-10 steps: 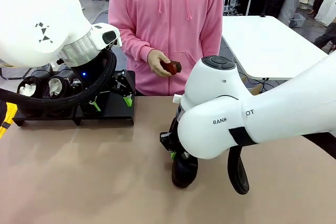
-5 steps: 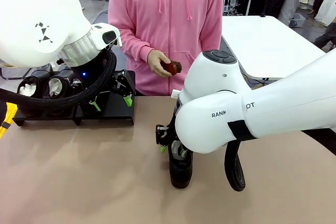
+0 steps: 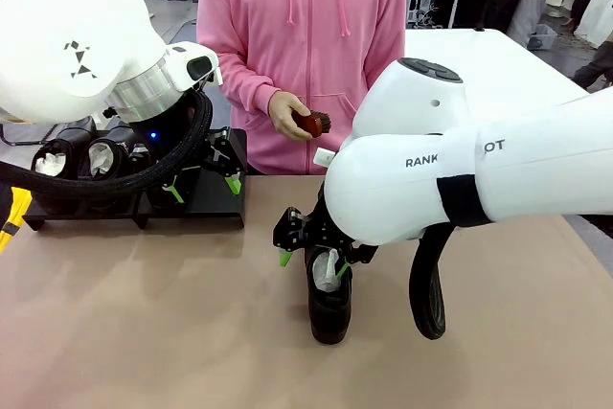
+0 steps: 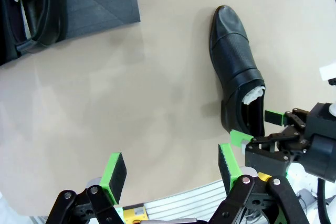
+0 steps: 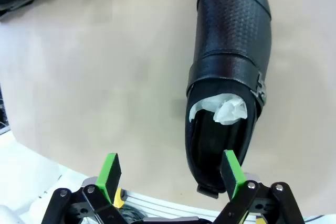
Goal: Organize the shoes by placing them on the stand.
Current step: Pick up one Shoe and place it in the middle of the table, then place the Shoe from the middle of the table onto the Shoes Stand.
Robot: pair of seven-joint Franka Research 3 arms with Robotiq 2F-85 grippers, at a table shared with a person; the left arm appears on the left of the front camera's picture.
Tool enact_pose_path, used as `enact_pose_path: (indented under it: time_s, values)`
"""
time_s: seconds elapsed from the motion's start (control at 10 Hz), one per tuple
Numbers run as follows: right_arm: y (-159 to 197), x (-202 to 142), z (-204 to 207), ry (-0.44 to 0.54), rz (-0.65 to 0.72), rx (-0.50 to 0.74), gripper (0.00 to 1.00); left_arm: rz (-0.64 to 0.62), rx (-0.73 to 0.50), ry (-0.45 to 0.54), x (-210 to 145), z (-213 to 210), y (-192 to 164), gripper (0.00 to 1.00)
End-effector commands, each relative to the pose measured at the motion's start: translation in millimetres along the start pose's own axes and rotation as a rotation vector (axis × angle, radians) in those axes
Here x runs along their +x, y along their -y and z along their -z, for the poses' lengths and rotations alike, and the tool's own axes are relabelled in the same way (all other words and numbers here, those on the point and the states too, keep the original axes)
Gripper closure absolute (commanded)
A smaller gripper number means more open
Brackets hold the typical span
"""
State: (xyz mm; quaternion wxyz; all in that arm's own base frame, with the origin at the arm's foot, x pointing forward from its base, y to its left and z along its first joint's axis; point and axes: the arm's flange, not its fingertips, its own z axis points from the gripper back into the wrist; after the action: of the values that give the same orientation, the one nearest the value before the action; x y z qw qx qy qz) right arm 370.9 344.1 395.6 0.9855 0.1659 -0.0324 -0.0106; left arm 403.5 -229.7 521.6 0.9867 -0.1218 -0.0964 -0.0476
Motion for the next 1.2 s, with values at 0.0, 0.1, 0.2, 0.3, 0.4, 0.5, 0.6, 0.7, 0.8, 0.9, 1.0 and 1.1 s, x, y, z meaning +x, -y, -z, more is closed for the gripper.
enact_pose_path:
  time_s: [0.0,0.1,0.2,0.3,0.4,0.5,0.6,0.7,0.8,0.9,1.0,1.1]
  values:
    - [0,4,13,0.029,0.005,-0.021,0.0,-0.003,-0.006,0.001,1,-1,-1,0.1]
    - [0,4,13,0.029,0.005,-0.021,0.0,-0.003,-0.006,0.001,1,-1,-1,0.1]
    - [0,4,13,0.029,0.005,-0.021,0.0,-0.003,-0.006,0.001,1,-1,-1,0.1]
    - [0,4,13,0.029,0.005,-0.021,0.0,-0.003,-0.006,0.001,1,-1,-1,0.1]
    - [0,4,13,0.029,0.005,-0.021,0.0,-0.003,-0.006,0.001,1,-1,-1,0.1]
    - [0,4,13,0.029,0.005,-0.021,0.0,-0.003,-0.006,0.001,1,-1,-1,0.1]
    - [0,4,13,0.029,0.005,-0.021,0.0,-0.003,-0.006,0.001,1,-1,-1,0.1]
    - [0,4,13,0.029,0.005,-0.021,0.0,-0.003,-0.006,0.001,1,-1,-1,0.1]
    - [0,4,13,0.029,0.005,-0.021,0.0,-0.003,-0.006,0.001,1,-1,-1,0.1]
    - [0,4,13,0.029,0.005,-0.021,0.0,-0.003,-0.006,0.001,1,-1,-1,0.1]
    - [3,4,13,0.004,-0.008,-0.013,0.0,-0.003,-0.006,0.001,1,-1,-1,0.1]
    - [3,-5,-10,0.034,-0.056,-0.028,0.0,-0.003,-0.006,0.001,1,-1,-1,0.1]
